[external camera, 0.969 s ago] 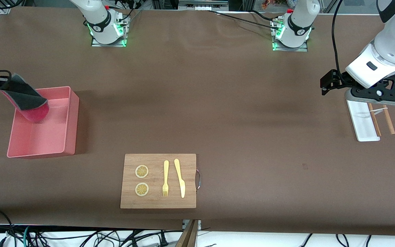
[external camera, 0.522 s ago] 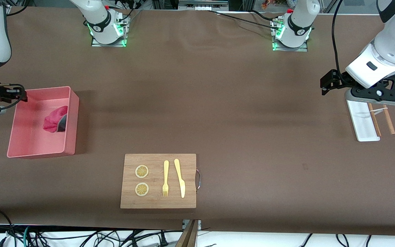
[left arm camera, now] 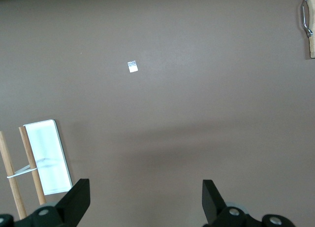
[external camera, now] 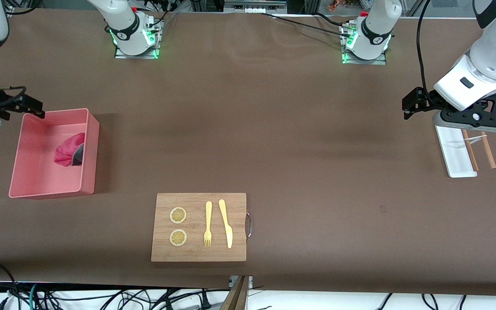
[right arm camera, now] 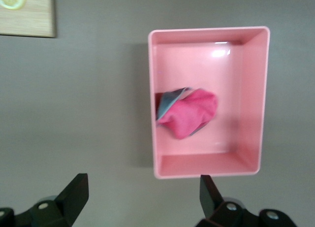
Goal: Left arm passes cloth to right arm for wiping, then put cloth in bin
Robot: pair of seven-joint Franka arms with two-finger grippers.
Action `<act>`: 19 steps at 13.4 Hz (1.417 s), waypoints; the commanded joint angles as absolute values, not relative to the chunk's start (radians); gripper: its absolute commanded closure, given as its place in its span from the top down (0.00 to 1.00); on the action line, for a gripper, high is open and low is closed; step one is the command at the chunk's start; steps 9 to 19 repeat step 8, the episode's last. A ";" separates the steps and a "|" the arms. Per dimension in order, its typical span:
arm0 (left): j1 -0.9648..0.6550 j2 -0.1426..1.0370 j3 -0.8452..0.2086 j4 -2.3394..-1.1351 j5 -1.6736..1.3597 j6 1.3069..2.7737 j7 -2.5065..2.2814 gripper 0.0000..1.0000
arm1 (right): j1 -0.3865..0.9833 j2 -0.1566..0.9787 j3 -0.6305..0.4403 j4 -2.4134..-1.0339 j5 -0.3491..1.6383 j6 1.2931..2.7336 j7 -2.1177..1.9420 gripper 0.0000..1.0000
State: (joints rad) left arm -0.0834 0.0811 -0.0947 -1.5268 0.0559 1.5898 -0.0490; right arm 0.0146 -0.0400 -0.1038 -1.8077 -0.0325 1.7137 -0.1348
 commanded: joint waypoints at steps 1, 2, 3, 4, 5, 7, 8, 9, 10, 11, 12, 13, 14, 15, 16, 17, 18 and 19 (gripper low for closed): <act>-0.083 0.083 -0.098 -1.506 0.064 1.569 -0.035 1.00 | 0.008 -0.058 -0.057 -1.705 -0.006 1.593 -0.087 1.00; -0.083 0.083 -0.098 -1.506 0.064 1.569 -0.037 1.00 | 0.008 -0.058 -0.040 -1.697 -0.008 1.589 -0.089 1.00; -0.083 0.083 -0.098 -1.506 0.064 1.569 -0.035 1.00 | 0.008 -0.058 -0.028 -1.697 -0.008 1.589 -0.089 1.00; -0.083 0.083 -0.098 -1.506 0.064 1.569 -0.035 1.00 | 0.008 -0.057 -0.028 -1.695 -0.008 1.591 -0.089 1.00; -0.083 0.083 -0.098 -1.506 0.064 1.569 -0.037 1.00 | 0.009 -0.057 -0.029 -1.690 -0.006 1.589 -0.092 1.00; -0.083 0.083 -0.098 -1.506 0.064 1.569 -0.035 1.00 | 0.011 -0.052 -0.032 -1.678 -0.003 1.585 -0.095 1.00; -0.083 0.083 -0.098 -1.506 0.064 1.569 -0.035 1.00 | 0.011 -0.052 -0.028 -1.677 -0.003 1.583 -0.094 1.00; -0.083 0.083 -0.098 -1.506 0.064 1.569 -0.035 1.00 | 0.011 -0.052 -0.028 -1.677 -0.003 1.583 -0.094 1.00; -0.083 0.083 -0.098 -1.506 0.064 1.569 -0.035 1.00 | 0.011 -0.052 -0.028 -1.677 -0.003 1.583 -0.094 1.00; -0.083 0.083 -0.098 -1.506 0.064 1.569 -0.035 1.00 | 0.011 -0.052 -0.028 -1.677 -0.003 1.583 -0.094 1.00; -0.083 0.083 -0.098 -1.506 0.064 1.569 -0.035 1.00 | 0.011 -0.052 -0.028 -1.677 -0.003 1.583 -0.094 1.00; -0.083 0.083 -0.098 -1.506 0.064 1.569 -0.035 1.00 | 0.011 -0.052 -0.028 -1.677 -0.003 1.583 -0.094 1.00; -0.083 0.083 -0.098 -1.506 0.064 1.569 -0.035 1.00 | 0.011 -0.052 -0.028 -1.677 -0.003 1.583 -0.094 1.00; -0.083 0.083 -0.098 -1.506 0.064 1.569 -0.035 1.00 | 0.011 -0.052 -0.028 -1.677 -0.003 1.583 -0.094 1.00; -0.083 0.083 -0.098 -1.506 0.064 1.569 -0.035 1.00 | 0.011 -0.052 -0.028 -1.677 -0.003 1.583 -0.094 1.00; -0.083 0.083 -0.098 -1.506 0.064 1.569 -0.035 1.00 | 0.011 -0.052 -0.028 -1.677 -0.003 1.583 -0.094 1.00; -0.083 0.083 -0.098 -1.506 0.064 1.569 -0.035 1.00 | 0.011 -0.052 -0.028 -1.677 -0.003 1.583 -0.094 1.00; -0.083 0.083 -0.098 -1.506 0.064 1.569 -0.035 1.00 | 0.011 -0.052 -0.028 -1.677 -0.003 1.583 -0.094 1.00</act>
